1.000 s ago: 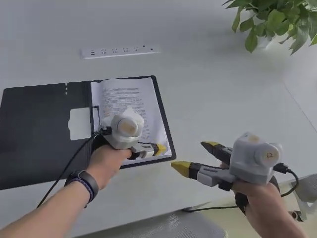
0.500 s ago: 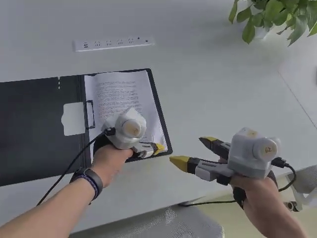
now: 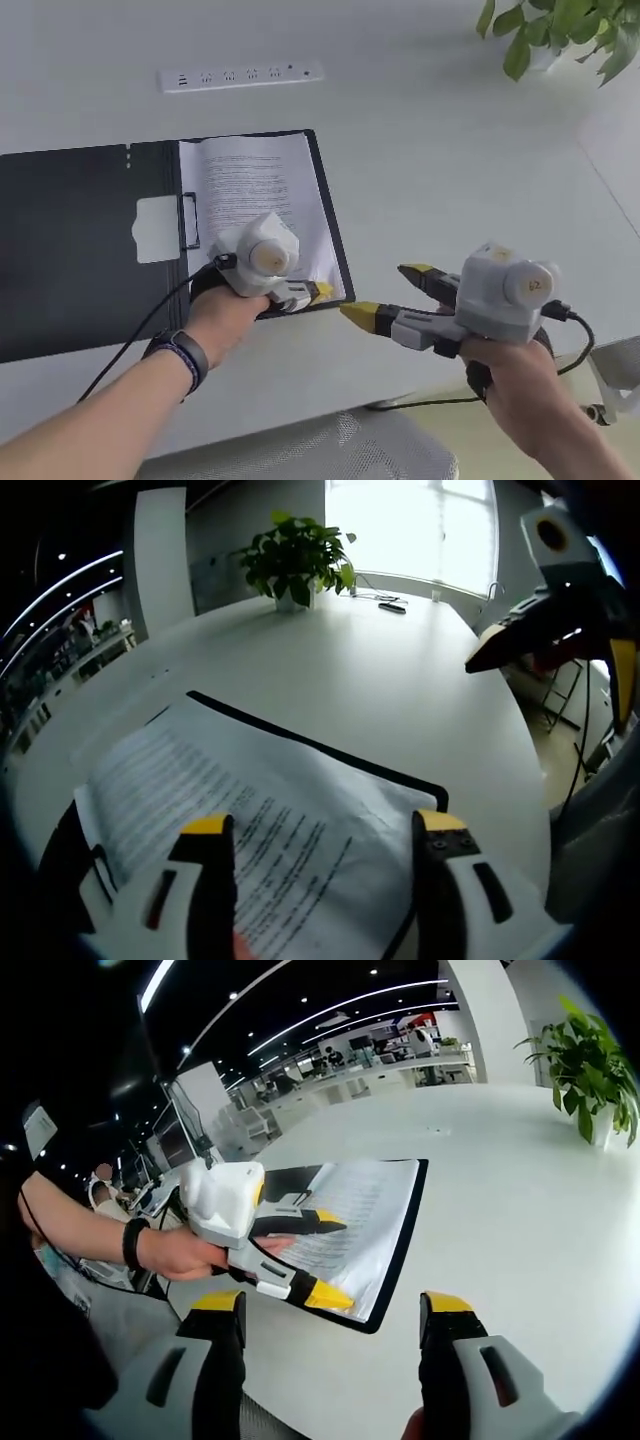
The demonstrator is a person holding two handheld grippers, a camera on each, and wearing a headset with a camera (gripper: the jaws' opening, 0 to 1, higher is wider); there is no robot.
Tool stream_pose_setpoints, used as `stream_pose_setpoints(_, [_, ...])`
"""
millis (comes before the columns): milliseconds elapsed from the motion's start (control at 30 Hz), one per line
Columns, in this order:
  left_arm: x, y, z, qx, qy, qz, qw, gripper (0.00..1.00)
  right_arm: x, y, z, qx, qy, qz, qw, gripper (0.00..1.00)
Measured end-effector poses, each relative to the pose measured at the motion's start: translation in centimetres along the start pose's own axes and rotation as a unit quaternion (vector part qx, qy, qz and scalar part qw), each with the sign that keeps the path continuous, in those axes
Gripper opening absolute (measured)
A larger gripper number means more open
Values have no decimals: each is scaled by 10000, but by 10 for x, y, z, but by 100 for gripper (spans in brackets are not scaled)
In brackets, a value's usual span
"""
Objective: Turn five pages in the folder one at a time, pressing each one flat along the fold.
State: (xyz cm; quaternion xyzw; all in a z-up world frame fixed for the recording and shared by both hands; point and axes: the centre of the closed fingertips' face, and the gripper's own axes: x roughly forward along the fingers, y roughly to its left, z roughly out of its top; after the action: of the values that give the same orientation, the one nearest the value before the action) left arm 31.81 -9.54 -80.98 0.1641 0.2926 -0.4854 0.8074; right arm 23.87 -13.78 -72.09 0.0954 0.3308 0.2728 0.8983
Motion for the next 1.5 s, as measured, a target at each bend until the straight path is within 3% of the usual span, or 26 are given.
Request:
stream_pose_setpoints(367, [-1, 4, 0, -41, -70, 37, 10000, 65, 18, 1, 8, -104, 40, 174, 9998, 69])
stream_pose_setpoints(633, [-3, -1, 1, -70, -129, 63, 9999, 55, 19, 0, 8, -89, 32, 200, 9998, 69])
stream_pose_setpoints(967, [-5, 0, 0, -96, -199, 100, 9997, 43, 19, -3, 6, -2, 8, 209, 9998, 68])
stream_pose_setpoints(1500, [-7, 4, -1, -194, -244, 140, 9994, 37, 58, -1, 11, 11, 131, 668, 9977, 62])
